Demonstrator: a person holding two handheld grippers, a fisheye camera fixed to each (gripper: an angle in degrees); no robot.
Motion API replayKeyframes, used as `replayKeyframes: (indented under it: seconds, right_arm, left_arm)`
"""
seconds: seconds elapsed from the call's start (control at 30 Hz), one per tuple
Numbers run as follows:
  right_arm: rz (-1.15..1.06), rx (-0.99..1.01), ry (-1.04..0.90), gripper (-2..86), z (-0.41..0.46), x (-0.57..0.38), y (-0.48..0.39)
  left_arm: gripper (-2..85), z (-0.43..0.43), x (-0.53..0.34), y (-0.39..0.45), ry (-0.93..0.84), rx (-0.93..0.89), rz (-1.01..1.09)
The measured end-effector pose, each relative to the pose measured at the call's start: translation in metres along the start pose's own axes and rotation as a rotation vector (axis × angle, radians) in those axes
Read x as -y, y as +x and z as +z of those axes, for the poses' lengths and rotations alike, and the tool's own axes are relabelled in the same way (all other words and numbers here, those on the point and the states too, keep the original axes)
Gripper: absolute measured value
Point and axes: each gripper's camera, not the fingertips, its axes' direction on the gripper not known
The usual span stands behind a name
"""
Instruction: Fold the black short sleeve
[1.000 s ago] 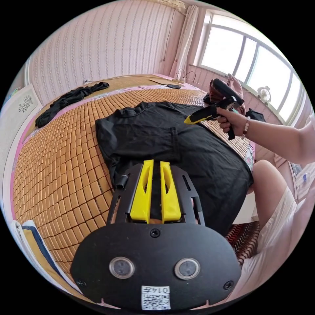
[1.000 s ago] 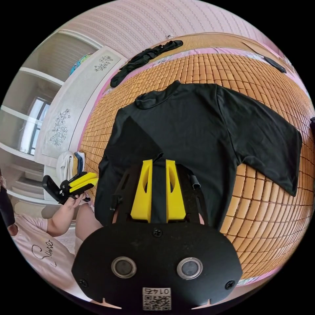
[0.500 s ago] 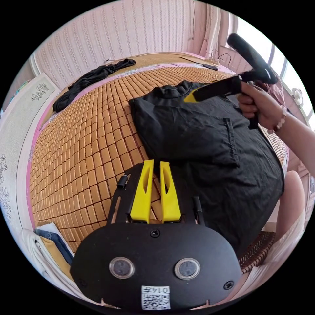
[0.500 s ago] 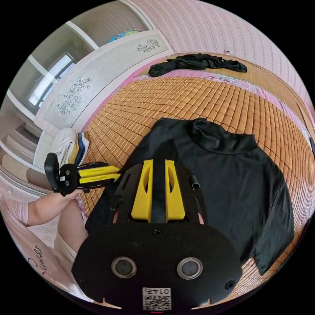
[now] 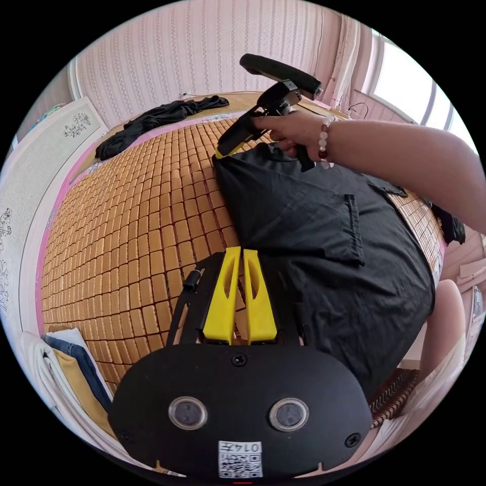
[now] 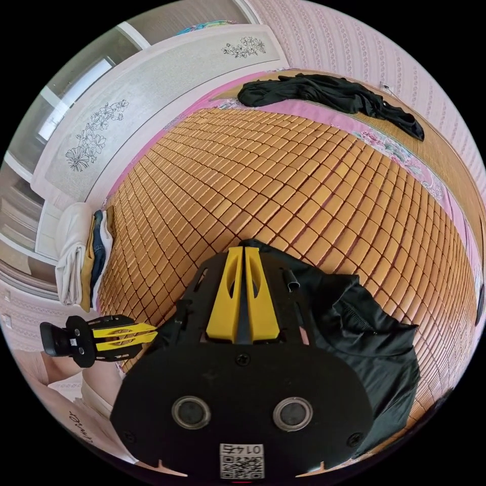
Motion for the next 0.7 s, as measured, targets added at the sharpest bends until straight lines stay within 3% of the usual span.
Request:
replayKeyframes:
  seconds: [0.13, 0.23, 0.33, 0.5, 0.7]
  right_arm:
    - [0.016, -0.008, 0.065, 9.2, -0.047, -0.034, 0.019]
    - [0.046, 0.008, 0.223, 8.8, -0.112, -0.114, 0.037]
    - [0.11, -0.11, 0.296, 7.6, -0.158, -0.231, 0.049]
    - [0.437, -0.319, 0.259, 6.6, -0.19, -0.437, 0.079]
    - [0.69, -0.311, 0.356, 8.4, -0.198, -0.564, 0.111]
  left_arm:
    - [2.5, -0.007, 0.01, 0.01, -0.011, 0.064, -0.002]
    - [4.3, -0.032, 0.005, 0.01, 0.053, 0.061, 0.003]
    - [4.5, -0.055, -0.003, 0.022, 0.091, 0.049, 0.077]
    - [4.4, -0.063, 0.033, 0.068, 0.066, -0.021, 0.238]
    - [6.3, -0.061, 0.145, 0.183, 0.178, -0.186, 0.431]
